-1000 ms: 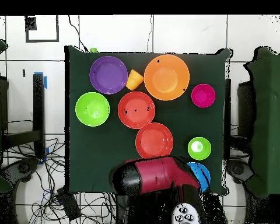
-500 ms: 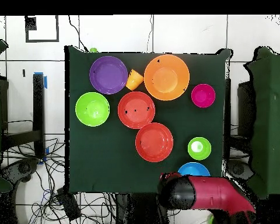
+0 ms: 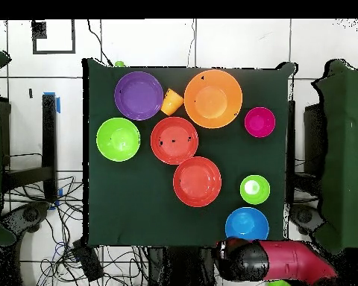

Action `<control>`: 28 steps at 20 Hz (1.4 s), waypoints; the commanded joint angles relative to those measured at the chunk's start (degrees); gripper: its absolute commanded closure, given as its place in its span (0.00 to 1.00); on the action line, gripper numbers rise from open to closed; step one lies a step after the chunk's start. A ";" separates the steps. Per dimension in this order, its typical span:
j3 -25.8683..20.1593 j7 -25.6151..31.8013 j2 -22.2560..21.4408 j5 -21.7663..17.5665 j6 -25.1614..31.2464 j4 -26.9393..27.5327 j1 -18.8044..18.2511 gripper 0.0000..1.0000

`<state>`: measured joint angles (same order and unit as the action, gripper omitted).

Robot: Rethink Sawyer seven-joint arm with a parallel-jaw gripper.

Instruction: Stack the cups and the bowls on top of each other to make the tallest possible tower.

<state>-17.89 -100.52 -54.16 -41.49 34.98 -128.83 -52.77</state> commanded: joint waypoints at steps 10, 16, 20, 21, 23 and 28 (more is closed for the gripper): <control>7.61 -5.55 27.31 -27.33 -20.21 6.61 4.94 0.00; 7.72 5.14 30.82 -33.67 -19.76 11.80 -5.32 0.00; 6.79 6.89 32.64 -36.34 -19.10 14.18 -7.60 0.00; 7.74 3.55 33.77 -38.00 -20.32 15.30 -6.12 0.00; 9.99 -3.16 35.56 -42.26 -22.48 17.51 -2.28 0.00; 11.52 -8.08 35.27 -44.37 -24.68 18.31 1.06 0.00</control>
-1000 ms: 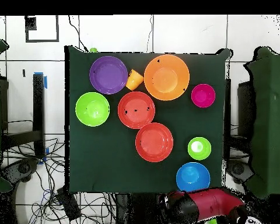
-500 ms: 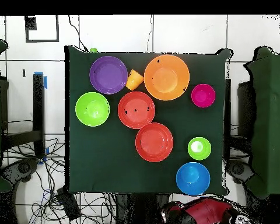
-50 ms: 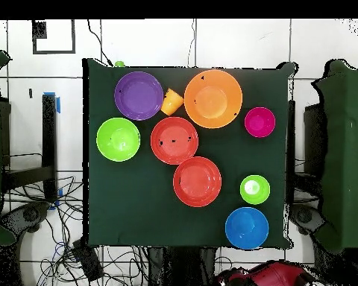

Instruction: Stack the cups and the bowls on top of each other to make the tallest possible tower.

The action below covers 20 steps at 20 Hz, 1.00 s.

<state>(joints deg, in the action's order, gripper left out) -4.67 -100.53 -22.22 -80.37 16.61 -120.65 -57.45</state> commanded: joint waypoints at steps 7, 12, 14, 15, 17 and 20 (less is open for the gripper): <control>-1.40 -8.05 3.44 -4.98 -12.66 9.76 7.52 0.00; 1.41 -6.15 5.23 -2.92 -20.66 11.37 8.95 0.00; 3.27 -5.33 6.06 -1.37 -22.69 12.19 10.21 0.00; 4.37 -4.78 6.94 -0.42 -23.91 12.91 10.85 0.00; 7.64 -3.56 10.73 2.65 -27.23 15.77 12.40 0.00; 13.43 2.23 17.58 10.25 -34.86 20.39 14.80 0.00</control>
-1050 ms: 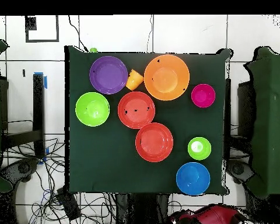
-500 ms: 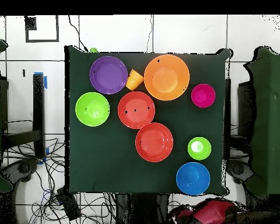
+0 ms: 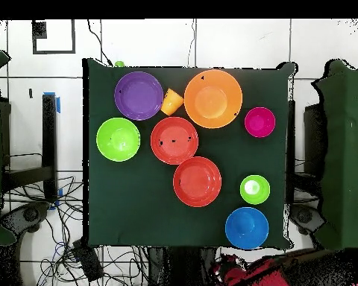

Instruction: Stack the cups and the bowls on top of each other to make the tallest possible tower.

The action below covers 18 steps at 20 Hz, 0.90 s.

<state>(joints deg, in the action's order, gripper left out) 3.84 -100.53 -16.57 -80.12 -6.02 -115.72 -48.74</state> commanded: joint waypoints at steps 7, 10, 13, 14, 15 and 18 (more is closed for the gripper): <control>10.14 2.69 11.16 13.74 -14.37 14.48 12.56 0.00; 8.36 -0.80 6.34 9.71 -10.24 11.62 13.92 0.00; 0.35 -2.10 -3.40 5.09 2.16 4.96 10.75 0.00; -2.63 0.39 -6.19 5.95 6.14 2.90 8.37 0.00; -4.77 3.27 -8.65 7.51 9.18 1.46 6.77 0.00; -7.77 9.00 -12.92 11.23 14.10 -0.23 4.75 0.00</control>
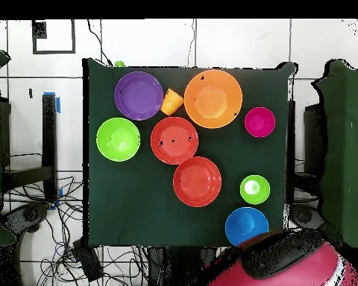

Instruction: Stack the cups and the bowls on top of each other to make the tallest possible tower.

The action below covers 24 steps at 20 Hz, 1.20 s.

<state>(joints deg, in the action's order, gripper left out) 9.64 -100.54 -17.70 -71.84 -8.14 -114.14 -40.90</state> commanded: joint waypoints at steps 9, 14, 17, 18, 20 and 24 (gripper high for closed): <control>-9.68 2.48 -18.73 -3.65 10.55 -0.43 5.38 0.00; -10.93 1.31 -20.45 -5.80 8.10 -0.74 5.44 0.00; -13.68 -0.46 -21.98 -6.56 6.05 -1.94 3.56 0.00; -14.61 -2.13 -22.56 -6.95 4.03 -2.20 2.71 0.00; -15.61 -5.03 -23.68 -7.09 -0.35 -2.54 1.71 0.00; -19.25 -8.11 -25.04 -7.47 -1.50 -3.93 -1.05 0.00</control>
<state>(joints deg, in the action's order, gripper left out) 2.05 -100.54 -41.02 -76.12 -3.77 -116.76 -40.78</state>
